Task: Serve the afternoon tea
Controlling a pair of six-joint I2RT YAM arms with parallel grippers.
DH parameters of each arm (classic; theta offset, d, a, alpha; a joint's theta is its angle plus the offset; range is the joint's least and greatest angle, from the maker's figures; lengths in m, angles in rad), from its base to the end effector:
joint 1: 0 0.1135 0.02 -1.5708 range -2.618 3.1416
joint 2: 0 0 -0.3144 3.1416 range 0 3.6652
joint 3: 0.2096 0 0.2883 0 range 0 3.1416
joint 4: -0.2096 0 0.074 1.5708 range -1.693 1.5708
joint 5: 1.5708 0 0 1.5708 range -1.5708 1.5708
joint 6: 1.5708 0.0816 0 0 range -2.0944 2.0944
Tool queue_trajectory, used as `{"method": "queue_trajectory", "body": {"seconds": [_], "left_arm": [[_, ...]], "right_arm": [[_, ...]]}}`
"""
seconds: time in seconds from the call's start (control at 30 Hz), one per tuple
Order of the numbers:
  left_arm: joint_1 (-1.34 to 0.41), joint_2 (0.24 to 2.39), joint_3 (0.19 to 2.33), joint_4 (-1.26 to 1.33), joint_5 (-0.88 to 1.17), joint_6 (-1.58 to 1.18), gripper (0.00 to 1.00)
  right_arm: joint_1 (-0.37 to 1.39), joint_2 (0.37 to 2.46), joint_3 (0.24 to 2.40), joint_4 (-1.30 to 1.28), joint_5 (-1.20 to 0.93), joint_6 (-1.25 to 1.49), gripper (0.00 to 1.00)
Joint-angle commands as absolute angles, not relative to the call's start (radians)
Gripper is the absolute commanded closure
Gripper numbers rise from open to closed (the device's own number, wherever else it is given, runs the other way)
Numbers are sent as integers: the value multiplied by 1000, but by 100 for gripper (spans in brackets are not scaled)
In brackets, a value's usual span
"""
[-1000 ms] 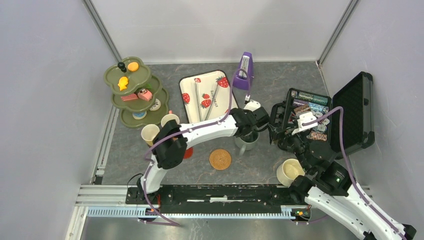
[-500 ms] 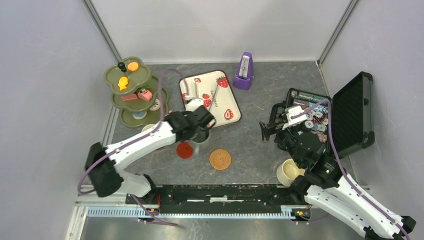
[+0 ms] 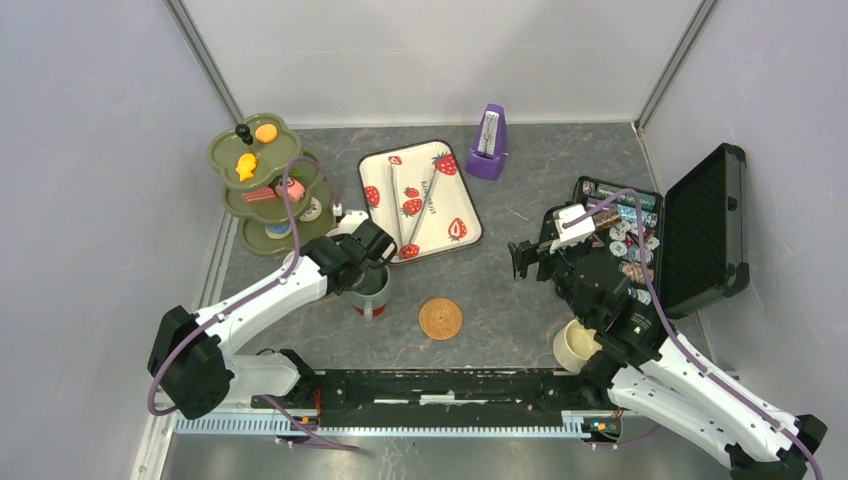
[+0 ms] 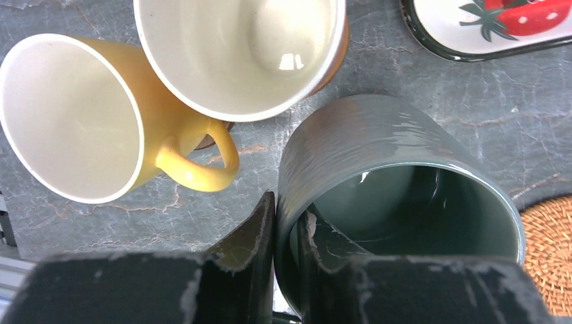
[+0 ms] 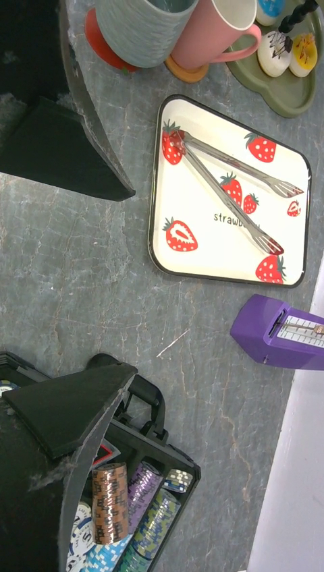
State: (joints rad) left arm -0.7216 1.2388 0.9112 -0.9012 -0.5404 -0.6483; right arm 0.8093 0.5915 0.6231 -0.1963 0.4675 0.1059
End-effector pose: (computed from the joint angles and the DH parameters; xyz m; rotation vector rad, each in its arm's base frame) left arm 0.2170 -0.1350 0.2412 -0.0282 2.5319 0.2662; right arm 0.1535 0.1077 0.3336 -0.2622 1.7052 0.2720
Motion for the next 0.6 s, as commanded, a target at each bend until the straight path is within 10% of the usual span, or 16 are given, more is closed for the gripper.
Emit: {"method": "queue_trajectory", "body": {"seconds": [0.0, 0.57], "left_arm": [[-686, 1232, 887, -776, -545, -654, 98], [-658, 1174, 806, -727, -488, -671, 98]], "right_arm": [[808, 592, 629, -161, 461, 122, 2], [808, 607, 622, -160, 456, 139, 2]]}}
